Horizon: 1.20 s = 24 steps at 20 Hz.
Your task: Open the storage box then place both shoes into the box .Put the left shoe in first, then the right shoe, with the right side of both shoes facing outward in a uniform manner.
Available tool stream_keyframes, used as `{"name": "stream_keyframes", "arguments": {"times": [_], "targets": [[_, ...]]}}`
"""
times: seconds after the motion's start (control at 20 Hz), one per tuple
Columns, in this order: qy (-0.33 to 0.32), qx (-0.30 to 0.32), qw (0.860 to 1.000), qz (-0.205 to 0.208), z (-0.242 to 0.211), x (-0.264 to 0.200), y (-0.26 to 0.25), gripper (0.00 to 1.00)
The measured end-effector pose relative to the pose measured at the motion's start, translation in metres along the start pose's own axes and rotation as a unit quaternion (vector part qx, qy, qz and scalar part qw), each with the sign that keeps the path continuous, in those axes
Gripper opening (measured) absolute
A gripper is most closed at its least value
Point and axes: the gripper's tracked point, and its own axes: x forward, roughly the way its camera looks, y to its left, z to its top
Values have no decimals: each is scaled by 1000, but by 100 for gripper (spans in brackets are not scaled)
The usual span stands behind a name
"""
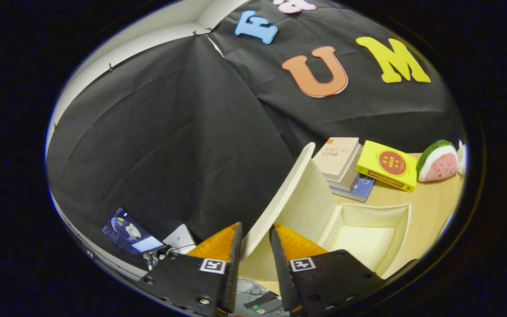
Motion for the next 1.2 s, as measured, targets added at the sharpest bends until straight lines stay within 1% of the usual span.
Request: {"name": "stream_keyframes", "arguments": {"times": [0.05, 0.15, 0.25, 0.3, 0.4, 0.5, 0.65, 0.75, 0.85, 0.95, 1.2], "targets": [[-3, -16, 1000, -4, -1, 2, 5, 48], [-10, -40, 999, 0, -2, 2, 17, 67], [-25, -61, 998, -7, 2, -2, 17, 82], [-32, -63, 997, -11, 4, -7, 15, 84], [-55, -70, 995, -39, 13, -18, -2, 86], [-95, -96, 988, -75, 30, -36, -24, 89], [-144, -130, 975, -105, 47, -69, -47, 90], [-163, -145, 968, -126, 52, -95, -71, 90], [-169, -150, 962, -156, 52, -124, -104, 90], [-172, -145, 954, -199, 49, -161, -149, 90], [-165, -100, 938, -289, 19, -256, -261, 90]]}}
